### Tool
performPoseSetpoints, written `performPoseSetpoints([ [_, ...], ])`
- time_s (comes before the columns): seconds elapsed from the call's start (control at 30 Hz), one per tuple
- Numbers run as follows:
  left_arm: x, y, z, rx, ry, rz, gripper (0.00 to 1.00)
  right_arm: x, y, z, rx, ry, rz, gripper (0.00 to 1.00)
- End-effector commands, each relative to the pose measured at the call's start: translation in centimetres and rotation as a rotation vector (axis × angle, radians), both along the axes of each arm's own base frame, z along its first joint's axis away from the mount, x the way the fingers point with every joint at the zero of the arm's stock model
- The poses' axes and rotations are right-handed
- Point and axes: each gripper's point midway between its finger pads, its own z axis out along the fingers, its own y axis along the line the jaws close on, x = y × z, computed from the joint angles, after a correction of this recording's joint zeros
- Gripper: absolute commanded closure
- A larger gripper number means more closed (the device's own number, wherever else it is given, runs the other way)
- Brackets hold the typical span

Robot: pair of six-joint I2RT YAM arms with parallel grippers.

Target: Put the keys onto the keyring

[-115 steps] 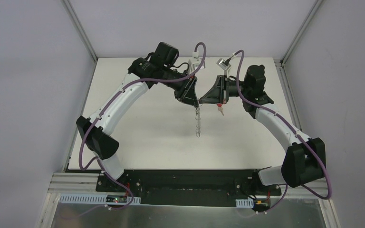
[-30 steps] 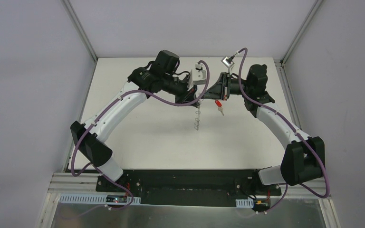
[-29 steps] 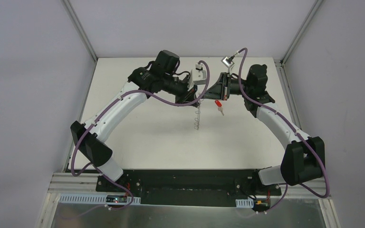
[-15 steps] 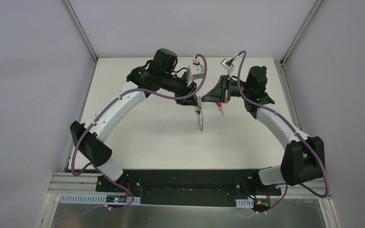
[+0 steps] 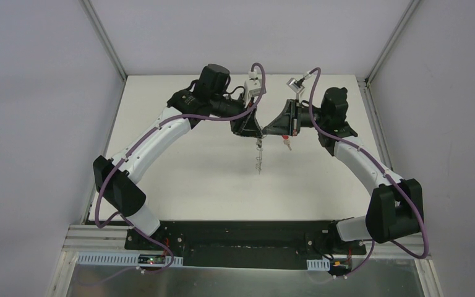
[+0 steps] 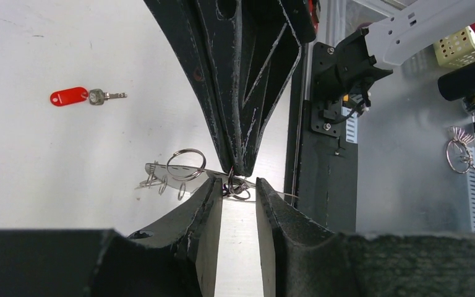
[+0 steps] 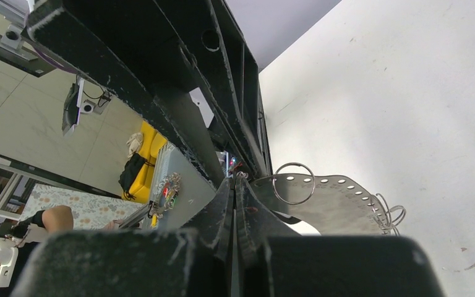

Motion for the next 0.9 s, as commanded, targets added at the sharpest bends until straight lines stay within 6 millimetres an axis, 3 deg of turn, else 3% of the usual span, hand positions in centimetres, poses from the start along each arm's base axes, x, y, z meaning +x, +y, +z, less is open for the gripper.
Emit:
performPoseSetpoints([
  [0.0, -0.4, -0.4, 1.8, -0.061, 0.003, -0.029, 0.73, -0.9, -0.3, 1.8, 0.03, -0.122, 0.024, 1.0],
  [0.3, -1.2, 0.2, 0.1, -0.052, -0.061, -0.089, 0.66, -0.8, -0.3, 1.8, 0.03, -0.113, 0.025, 1.0],
  [0.57, -1.0, 0.0, -1.0, -0.056, -0.14, -0.155, 0.5, -0.9, -0.3, 1.8, 0.029, -0.105, 0.027, 1.0],
  [0.87, -1.2, -0.4, -1.6, -0.078, -0.113, -0.175, 0.48, -0.9, -0.3, 1.8, 0.029, -0.106, 0.026, 1.0],
])
